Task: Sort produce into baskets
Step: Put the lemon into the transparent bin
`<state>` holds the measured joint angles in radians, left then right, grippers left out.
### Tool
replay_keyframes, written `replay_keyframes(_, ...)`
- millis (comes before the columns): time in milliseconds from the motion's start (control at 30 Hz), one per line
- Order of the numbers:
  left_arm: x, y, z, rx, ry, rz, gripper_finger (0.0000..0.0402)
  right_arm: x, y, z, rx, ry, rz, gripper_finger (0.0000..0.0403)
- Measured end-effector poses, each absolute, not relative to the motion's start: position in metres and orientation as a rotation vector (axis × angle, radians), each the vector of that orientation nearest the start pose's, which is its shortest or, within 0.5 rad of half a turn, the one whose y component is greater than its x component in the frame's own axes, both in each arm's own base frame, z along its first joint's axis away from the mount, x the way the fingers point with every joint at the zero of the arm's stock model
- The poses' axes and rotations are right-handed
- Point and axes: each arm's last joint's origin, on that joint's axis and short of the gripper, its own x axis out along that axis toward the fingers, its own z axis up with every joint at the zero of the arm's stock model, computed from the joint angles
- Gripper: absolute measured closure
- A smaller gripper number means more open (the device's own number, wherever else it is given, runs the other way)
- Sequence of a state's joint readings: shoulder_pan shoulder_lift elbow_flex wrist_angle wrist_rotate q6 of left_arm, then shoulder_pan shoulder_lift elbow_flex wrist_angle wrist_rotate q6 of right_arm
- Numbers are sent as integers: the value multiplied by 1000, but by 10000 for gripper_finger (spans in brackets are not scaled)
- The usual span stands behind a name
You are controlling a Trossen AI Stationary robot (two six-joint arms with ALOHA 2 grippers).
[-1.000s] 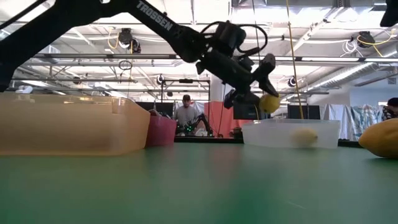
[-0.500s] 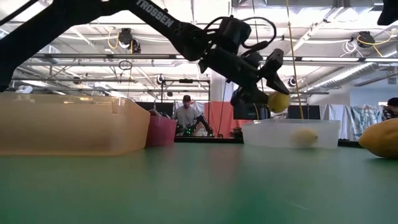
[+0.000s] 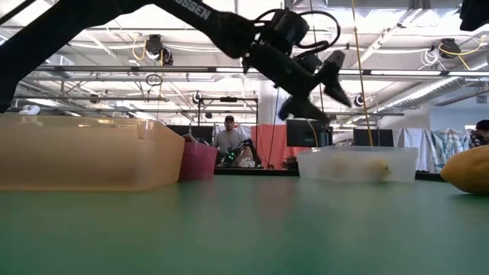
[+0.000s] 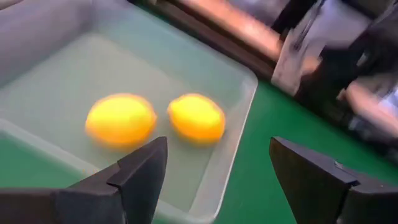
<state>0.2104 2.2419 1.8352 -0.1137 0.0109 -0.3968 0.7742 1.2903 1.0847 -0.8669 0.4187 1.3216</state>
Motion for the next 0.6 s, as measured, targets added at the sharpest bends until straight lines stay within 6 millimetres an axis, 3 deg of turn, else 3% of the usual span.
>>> replay_keyframes(367,472,92,259,-495,1029,209,114,183,161,284,531,844,-299,177)
replay_keyframes(500,454,66,266,-523,1260,163,114,186,162,281,470,818,-313,177)
replay_keyframes(600,438,32,266,-469,1469,133,114,188,164,277,431,824,-316,177)
